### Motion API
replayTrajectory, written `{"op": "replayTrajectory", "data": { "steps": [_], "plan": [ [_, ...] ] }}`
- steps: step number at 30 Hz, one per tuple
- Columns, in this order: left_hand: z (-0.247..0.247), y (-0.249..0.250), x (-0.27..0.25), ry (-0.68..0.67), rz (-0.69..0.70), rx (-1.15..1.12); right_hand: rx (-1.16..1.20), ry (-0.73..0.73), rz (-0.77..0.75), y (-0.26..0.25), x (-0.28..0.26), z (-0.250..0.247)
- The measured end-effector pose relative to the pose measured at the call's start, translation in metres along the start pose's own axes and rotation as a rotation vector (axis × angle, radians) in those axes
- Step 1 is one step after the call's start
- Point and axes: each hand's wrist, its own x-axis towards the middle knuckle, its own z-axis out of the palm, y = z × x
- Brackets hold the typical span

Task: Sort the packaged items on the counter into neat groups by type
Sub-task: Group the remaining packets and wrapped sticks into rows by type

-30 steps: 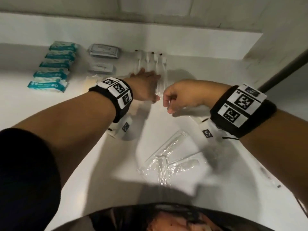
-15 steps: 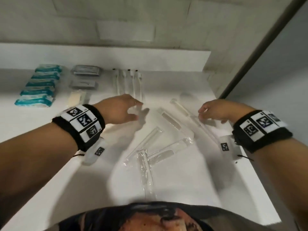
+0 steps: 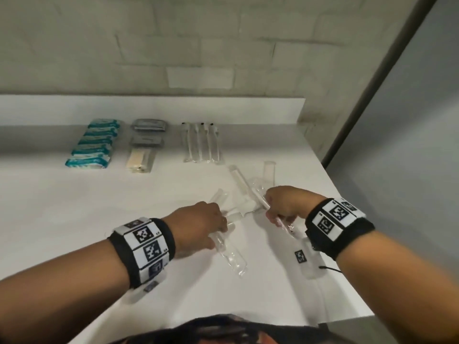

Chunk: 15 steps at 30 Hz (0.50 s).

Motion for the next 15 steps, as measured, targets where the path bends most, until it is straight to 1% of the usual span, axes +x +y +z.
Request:
{"op": "replayTrajectory", "data": {
  "steps": [1, 2, 4, 5, 7, 8, 11, 12, 13, 14, 15],
  "plan": [
    [0.0, -0.001, -0.003, -0.02, -0.005, 0.008, 0.147, -0.021, -0.031, -0.002, -0.002, 0.0],
    [0.0, -0.003, -0.007, -0.039, -0.014, 0.007, 0.274, -0.012, -0.065, -0.002, -0.004, -0.002],
    [0.0, -0.004, -0.013, -0.072, -0.04, -0.019, 0.479, 0.017, -0.148, -0.001, -0.004, -0.005],
    [0.0, -0.004, -0.015, -0.066, -0.054, -0.028, 0.574, 0.027, -0.185, 0.0, -0.002, -0.007],
    [-0.006, 0.0, -0.014, 0.009, -0.097, -0.044, 0.704, 0.052, -0.239, -0.001, 0.0, -0.01],
    [-0.011, 0.003, -0.011, 0.066, -0.125, -0.069, 0.722, 0.078, -0.262, -0.003, 0.001, -0.012],
    [-0.033, 0.011, 0.003, 0.242, -0.18, -0.191, 0.792, 0.201, -0.397, -0.015, 0.001, -0.022],
    [-0.04, 0.012, 0.009, 0.287, -0.198, -0.248, 0.834, 0.262, -0.464, -0.021, -0.002, -0.027],
    [-0.045, 0.012, 0.015, 0.317, -0.228, -0.358, 0.898, 0.323, -0.539, -0.024, -0.004, -0.03],
    [-0.051, 0.012, 0.021, 0.333, -0.267, -0.539, 0.949, 0.375, -0.609, -0.028, -0.008, -0.035],
    [-0.055, 0.011, 0.027, 0.331, -0.302, -0.789, 0.972, 0.414, -0.68, -0.029, -0.01, -0.038]
  ]
}}
